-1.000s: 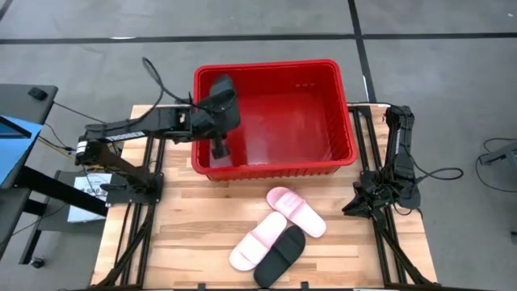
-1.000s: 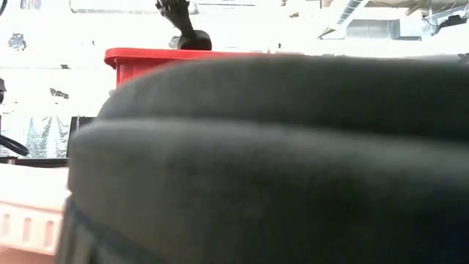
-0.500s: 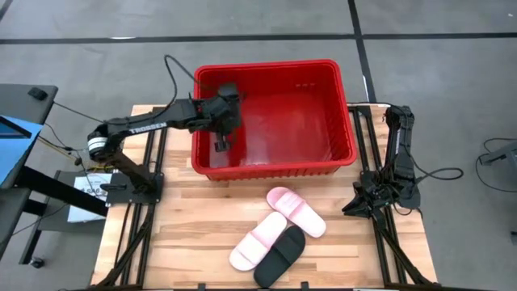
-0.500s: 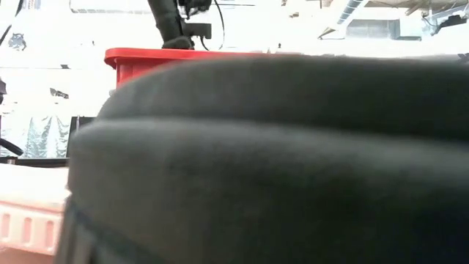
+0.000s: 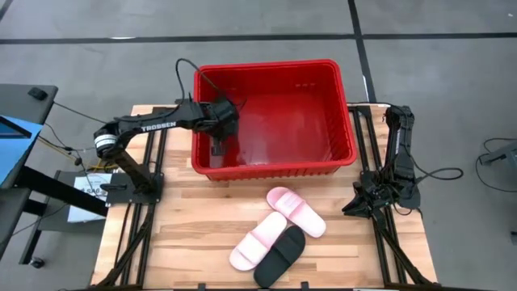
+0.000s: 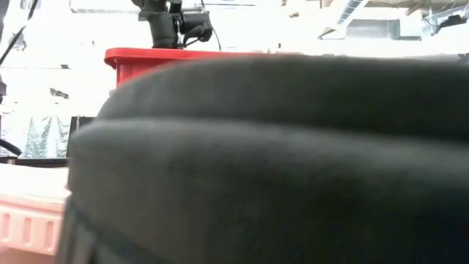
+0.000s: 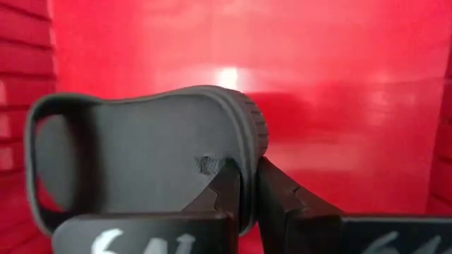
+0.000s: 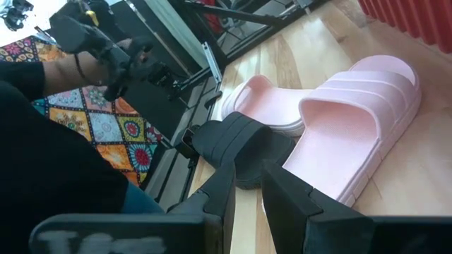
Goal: Pick and place slides into bin
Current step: Put the left black slide into the basket, then put the black slide into the basket
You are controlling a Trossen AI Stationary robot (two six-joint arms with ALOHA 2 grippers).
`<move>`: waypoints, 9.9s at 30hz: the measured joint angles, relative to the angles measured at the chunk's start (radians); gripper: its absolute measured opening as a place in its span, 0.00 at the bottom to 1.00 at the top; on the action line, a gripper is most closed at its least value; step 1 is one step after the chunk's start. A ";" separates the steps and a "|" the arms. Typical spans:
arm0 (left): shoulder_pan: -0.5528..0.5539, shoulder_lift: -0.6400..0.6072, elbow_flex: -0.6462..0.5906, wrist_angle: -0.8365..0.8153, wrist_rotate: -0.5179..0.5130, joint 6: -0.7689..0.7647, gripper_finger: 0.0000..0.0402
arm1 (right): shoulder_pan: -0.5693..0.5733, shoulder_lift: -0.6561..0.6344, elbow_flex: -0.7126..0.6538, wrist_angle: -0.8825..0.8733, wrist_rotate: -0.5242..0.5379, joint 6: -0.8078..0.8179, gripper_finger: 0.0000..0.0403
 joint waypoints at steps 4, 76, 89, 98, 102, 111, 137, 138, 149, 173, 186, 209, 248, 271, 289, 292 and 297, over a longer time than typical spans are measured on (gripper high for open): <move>-0.001 0.000 -0.041 0.039 0.013 -0.010 0.02 | 0.000 0.000 0.000 0.000 0.000 0.000 0.15; 0.024 0.001 0.078 -0.113 0.128 -0.029 0.50 | 0.000 0.000 0.000 0.000 0.000 0.000 0.15; -0.154 -0.253 0.290 -0.079 0.428 -0.104 0.50 | 0.000 0.000 0.000 0.001 0.000 0.000 0.15; -0.388 -0.376 0.289 -0.012 0.431 -0.311 0.50 | 0.000 0.000 0.000 0.001 0.000 0.000 0.15; -0.451 -0.367 0.289 -0.019 0.431 -0.330 0.50 | 0.000 0.000 0.000 0.001 0.000 0.000 0.15; -0.537 -0.268 0.288 -0.133 0.395 -0.130 0.50 | 0.000 0.000 0.000 0.001 0.000 0.000 0.15; -0.857 -0.016 0.287 -0.126 0.273 0.198 0.50 | 0.000 0.000 0.000 0.001 0.000 0.000 0.15; -0.870 -0.013 0.288 -0.094 0.272 0.192 0.50 | 0.000 0.000 0.000 0.001 0.000 0.000 0.15; -1.015 0.042 0.288 0.130 -0.006 -0.002 0.50 | 0.000 0.000 0.000 0.000 0.000 0.000 0.15; -1.160 0.345 0.288 0.429 -0.147 -0.042 0.50 | -0.001 0.000 0.000 0.001 0.000 0.000 0.15; -1.162 0.434 0.287 0.495 -0.145 0.010 0.50 | -0.001 0.000 0.000 0.001 0.001 0.000 0.15; -1.151 0.580 0.286 0.526 -0.145 0.035 0.50 | -0.001 0.000 0.000 0.001 0.000 0.000 0.15; -1.139 0.682 0.308 0.531 -0.111 -0.099 0.05 | -0.001 0.000 0.000 0.001 0.000 0.000 0.15; -1.156 0.694 0.619 0.099 -0.176 0.040 0.04 | -0.001 0.000 0.000 0.001 0.000 0.000 0.15; -1.155 0.690 1.017 -0.151 -0.292 0.034 0.03 | -0.001 0.000 0.000 0.001 0.000 0.000 0.15; -1.155 0.658 1.031 -0.151 -0.334 0.018 0.03 | -0.001 0.000 0.000 0.001 0.000 0.000 0.15; -1.146 0.584 1.039 -0.198 -0.394 -0.058 0.03 | -0.001 0.000 0.000 0.001 0.000 0.000 0.15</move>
